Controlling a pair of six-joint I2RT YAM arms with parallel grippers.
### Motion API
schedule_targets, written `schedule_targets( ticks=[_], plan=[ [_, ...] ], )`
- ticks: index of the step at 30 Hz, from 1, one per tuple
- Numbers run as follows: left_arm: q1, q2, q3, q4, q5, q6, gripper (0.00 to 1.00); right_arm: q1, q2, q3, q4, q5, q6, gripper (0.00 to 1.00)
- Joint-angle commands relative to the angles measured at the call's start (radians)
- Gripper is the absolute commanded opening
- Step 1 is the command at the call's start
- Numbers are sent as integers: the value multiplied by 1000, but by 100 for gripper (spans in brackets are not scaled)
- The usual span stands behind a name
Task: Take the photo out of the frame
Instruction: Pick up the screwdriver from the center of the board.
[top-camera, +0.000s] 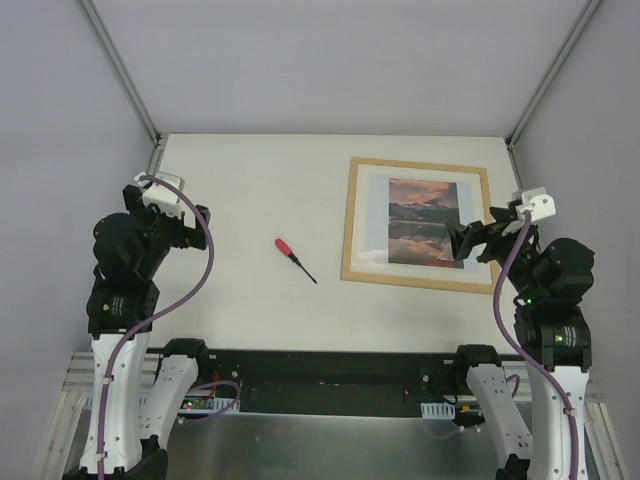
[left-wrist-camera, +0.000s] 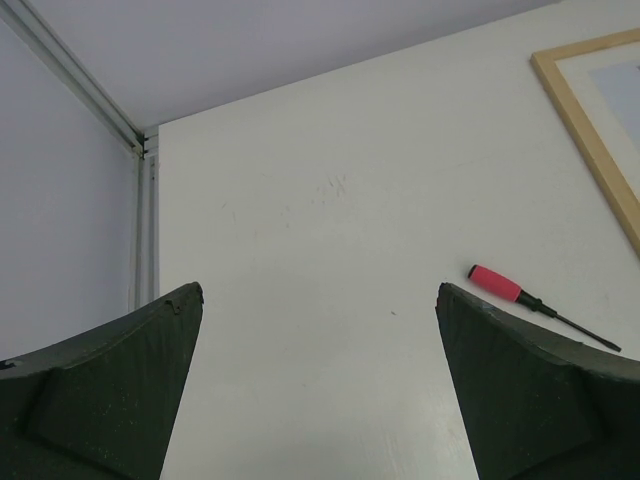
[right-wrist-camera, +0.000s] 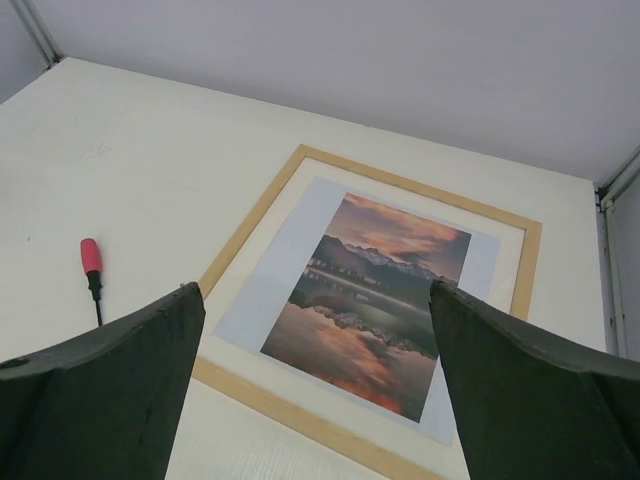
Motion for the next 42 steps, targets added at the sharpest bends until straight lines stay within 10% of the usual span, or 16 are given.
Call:
schedule_targets(
  ticks=[1,11,32,42],
  plan=[
    [17,-1,1,15,22,-15,99,5,9,25,18,-128,-90,96],
    [17,10,23,-20,31,60,99,28,151,226,-143,-410,-200,96],
    [174,41,-45,-32,191,19,99,729,939,480,34,242,-188,96],
    [177,-24,-128,-35,194,66,99,810,1400,855,-45,163,-42,95]
  ],
)
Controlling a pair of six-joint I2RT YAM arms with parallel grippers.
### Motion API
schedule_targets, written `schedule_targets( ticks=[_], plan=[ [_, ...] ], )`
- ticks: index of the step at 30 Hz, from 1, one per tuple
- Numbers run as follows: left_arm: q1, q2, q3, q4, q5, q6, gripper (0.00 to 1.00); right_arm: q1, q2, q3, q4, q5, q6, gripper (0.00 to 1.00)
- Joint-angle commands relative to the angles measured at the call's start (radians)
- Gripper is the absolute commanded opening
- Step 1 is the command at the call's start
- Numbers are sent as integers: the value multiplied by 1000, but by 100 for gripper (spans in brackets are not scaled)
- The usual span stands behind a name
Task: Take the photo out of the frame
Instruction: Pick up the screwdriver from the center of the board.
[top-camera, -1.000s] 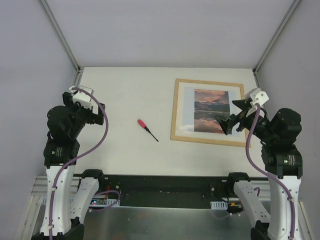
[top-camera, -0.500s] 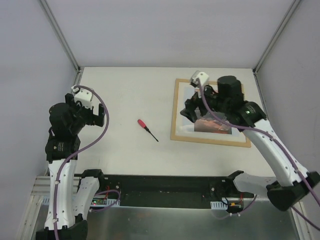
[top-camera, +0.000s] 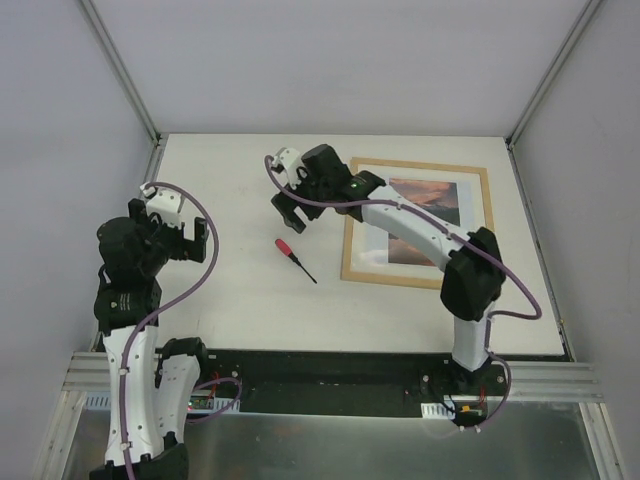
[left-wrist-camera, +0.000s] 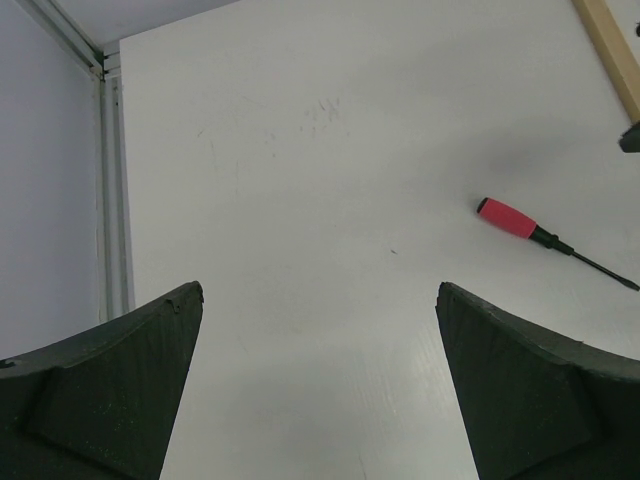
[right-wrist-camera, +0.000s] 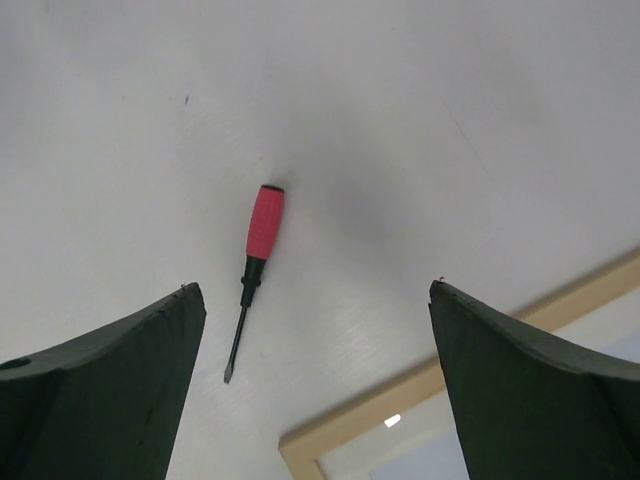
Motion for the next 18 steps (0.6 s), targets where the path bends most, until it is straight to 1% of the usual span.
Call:
schedule_targets(
  ticks=[1,6,9,18],
  plan=[
    [8,-34,-44,20,28,19,99,17,127,197,-56,-49,110,91],
    [15,-83,-84,23,56,15,99,35,254,281,-115,-80,139,83],
    [34,-99,-90,23,85,7,99,46,288,278,-129,-100,151,81],
    [68,-94,-109,24,134,-8,99,72,413,322,-154,-103,168,70]
  ],
)
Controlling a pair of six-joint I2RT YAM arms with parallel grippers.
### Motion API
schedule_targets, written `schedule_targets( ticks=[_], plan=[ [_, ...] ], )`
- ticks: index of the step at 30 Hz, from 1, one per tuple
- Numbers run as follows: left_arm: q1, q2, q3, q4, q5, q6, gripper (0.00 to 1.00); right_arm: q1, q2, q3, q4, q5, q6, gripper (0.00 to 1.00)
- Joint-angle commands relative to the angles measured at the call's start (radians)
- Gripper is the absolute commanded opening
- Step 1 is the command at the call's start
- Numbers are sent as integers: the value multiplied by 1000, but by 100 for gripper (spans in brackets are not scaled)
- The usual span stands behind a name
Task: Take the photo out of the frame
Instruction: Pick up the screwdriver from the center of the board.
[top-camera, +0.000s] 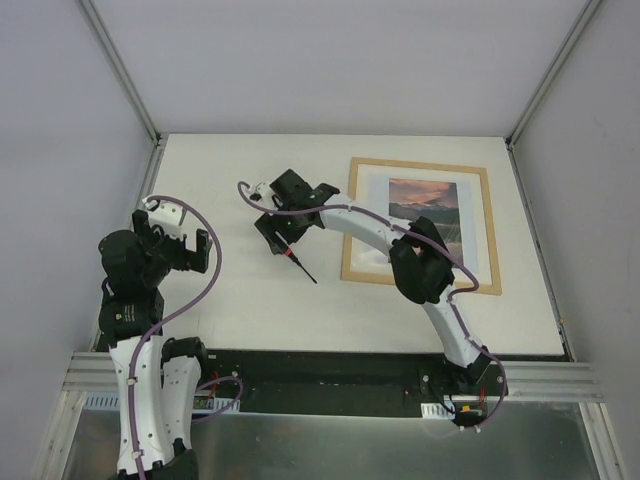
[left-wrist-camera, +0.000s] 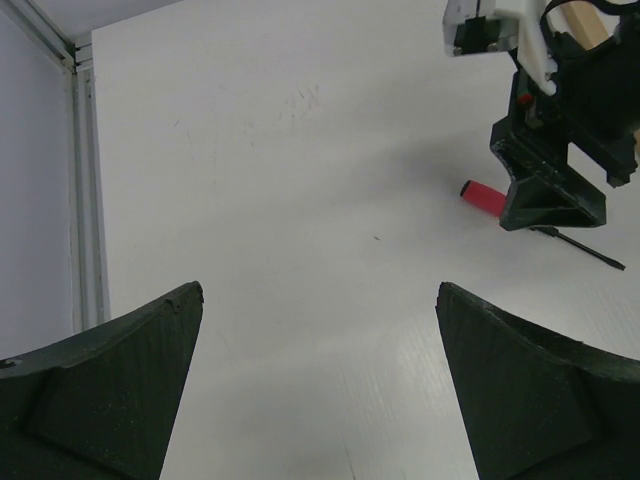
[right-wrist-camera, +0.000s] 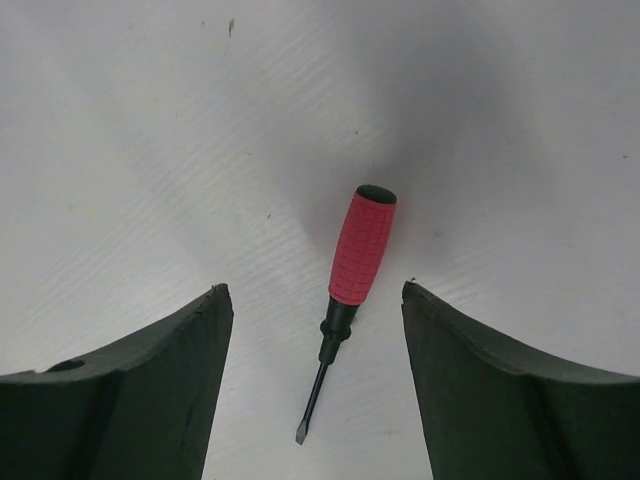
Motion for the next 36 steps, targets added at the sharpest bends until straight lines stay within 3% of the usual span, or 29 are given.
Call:
schedule_targets(
  ticks=[1,20,30,32,36],
  plan=[
    [18,-3,-14,24,57,-16,99,7,48,73,-24,-11,34,70],
    [42,-10,-39,30,107,-15,99,13,174,185,-94,52,35,67],
    [65,-22,-44,30,129,-19,99,19,190,186,-108,82,38,59],
    [70,-25,-44,30,132,-22,99,21,193,185,-110,90,40,54],
    [79,-31,-45,30,144,-22,99,32,182,176,-116,108,32,32]
  ],
)
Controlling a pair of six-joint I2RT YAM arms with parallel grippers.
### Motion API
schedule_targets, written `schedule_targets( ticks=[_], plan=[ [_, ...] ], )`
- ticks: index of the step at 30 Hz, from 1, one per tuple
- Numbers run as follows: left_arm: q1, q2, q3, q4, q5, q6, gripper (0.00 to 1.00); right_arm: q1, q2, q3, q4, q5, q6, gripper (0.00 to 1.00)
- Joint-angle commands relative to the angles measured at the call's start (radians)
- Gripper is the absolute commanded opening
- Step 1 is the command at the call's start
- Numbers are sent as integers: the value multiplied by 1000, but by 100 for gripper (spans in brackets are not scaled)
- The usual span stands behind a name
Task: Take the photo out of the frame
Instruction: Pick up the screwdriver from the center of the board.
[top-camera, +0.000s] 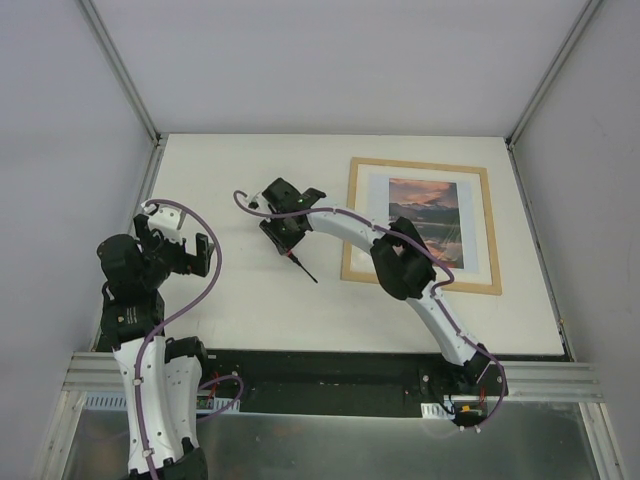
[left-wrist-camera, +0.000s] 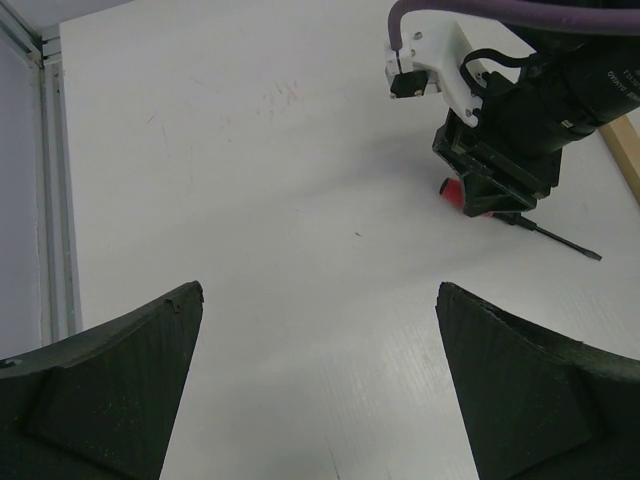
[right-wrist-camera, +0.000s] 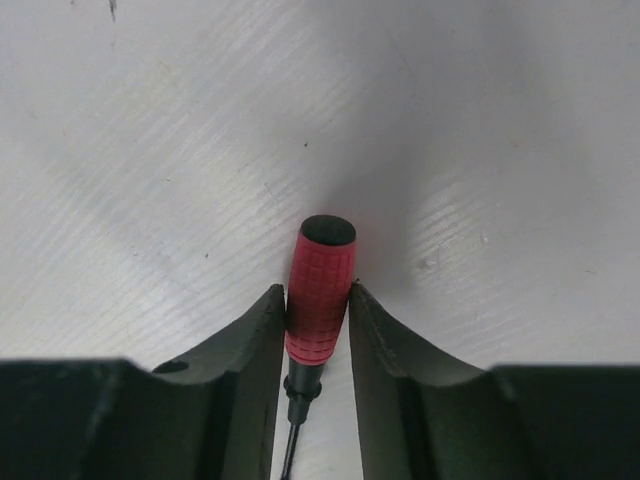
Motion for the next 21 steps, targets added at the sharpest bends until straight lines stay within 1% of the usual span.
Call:
schedule_targets(
  ticks=[1,4,6,10,13,17,18,21],
  plan=[
    [19,-14,-3,27,46,-12,99,17,-12,22,-33,35,2,23],
    [22,-12,-5,25,48,-14,99,19,-46,-9,-32,36,-2,8],
    [25,-14,-5,27,49,-14,99,19,-79,-32,-33,29,-8,1],
    [30,-17,-7,27,57,-14,99,17,-188,-83,-61,7,-51,1],
    [30,-18,-8,27,63,-14,99,13,-315,-181,-99,-17,-109,1],
    [30,-15,-10,27,77,-8,99,-6,-545,-403,-116,-51,-238,1],
    [32,-12,-11,27,78,-9,99,-12,-631,-460,-124,-59,-298,1],
    [30,-1,-10,27,84,-9,99,-41,-818,-670,-132,-79,-419,1]
  ],
)
